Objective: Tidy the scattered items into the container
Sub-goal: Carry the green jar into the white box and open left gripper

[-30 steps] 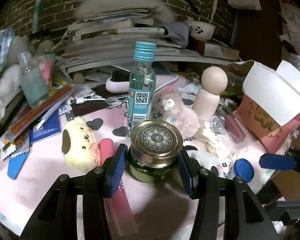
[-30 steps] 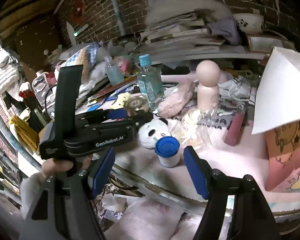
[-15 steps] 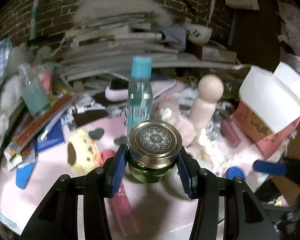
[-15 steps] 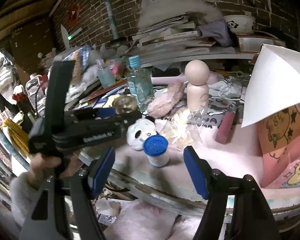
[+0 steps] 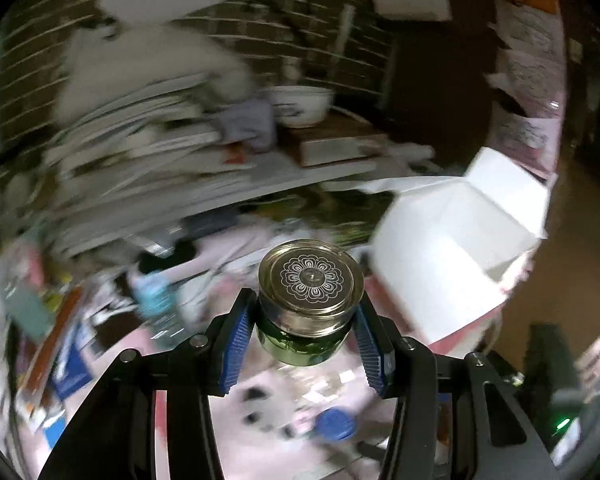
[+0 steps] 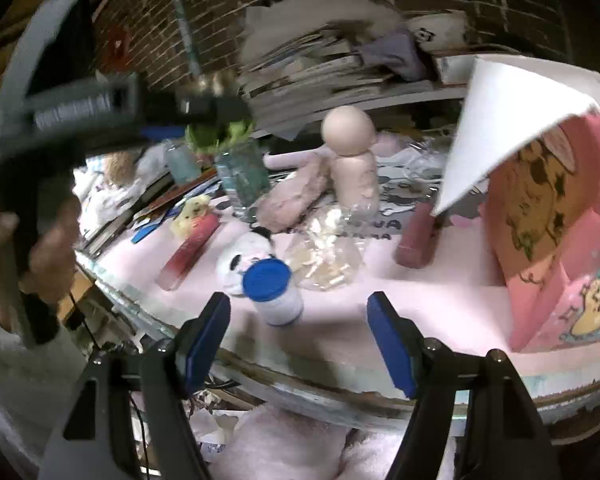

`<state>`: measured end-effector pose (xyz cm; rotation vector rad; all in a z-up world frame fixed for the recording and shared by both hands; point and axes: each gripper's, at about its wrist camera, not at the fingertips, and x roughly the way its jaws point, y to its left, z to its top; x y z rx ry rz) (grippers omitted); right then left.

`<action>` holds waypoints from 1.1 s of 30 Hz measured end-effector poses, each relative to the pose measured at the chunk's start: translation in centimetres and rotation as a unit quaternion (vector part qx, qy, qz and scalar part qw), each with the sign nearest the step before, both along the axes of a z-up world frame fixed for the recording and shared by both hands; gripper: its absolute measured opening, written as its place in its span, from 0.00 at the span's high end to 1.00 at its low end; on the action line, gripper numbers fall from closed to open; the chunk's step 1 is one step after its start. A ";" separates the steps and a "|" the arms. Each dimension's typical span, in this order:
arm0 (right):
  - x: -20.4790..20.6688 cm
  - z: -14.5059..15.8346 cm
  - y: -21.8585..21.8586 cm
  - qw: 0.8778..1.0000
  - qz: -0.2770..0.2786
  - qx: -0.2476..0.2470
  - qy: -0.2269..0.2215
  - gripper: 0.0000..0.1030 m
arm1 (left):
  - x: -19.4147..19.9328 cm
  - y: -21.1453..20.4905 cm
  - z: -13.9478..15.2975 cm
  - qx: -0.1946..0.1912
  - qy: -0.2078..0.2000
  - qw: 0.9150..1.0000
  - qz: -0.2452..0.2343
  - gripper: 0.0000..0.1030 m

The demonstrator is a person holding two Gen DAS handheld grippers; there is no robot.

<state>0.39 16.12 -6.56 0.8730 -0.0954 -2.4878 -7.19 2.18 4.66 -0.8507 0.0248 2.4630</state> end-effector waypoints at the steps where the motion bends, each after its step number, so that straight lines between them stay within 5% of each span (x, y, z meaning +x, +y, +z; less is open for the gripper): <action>1: -0.1 0.0 0.2 1.000 -0.007 -0.002 0.001 0.34 | -0.3 1.0 0.5 0.008 -0.008 1.000 -0.016 0.57; 13: -0.7 -0.4 2.7 0.998 -0.039 -0.047 -0.019 0.34 | -3.0 13.8 3.6 -0.038 -0.070 0.985 -0.152 0.57; 21: -0.7 -0.9 3.2 0.997 -0.033 -0.060 -0.031 0.34 | -5.9 19.8 0.9 -0.116 -0.160 0.966 -0.164 0.57; 29: -0.6 -1.0 4.4 0.996 -0.046 -0.077 -0.030 0.34 | -5.2 23.3 -0.7 -0.229 -0.143 0.947 -0.176 0.59; 33: -0.5 -0.9 5.0 0.995 -0.050 -0.084 -0.030 0.34 | -5.5 23.2 -0.5 -0.228 -0.151 0.946 -0.175 0.64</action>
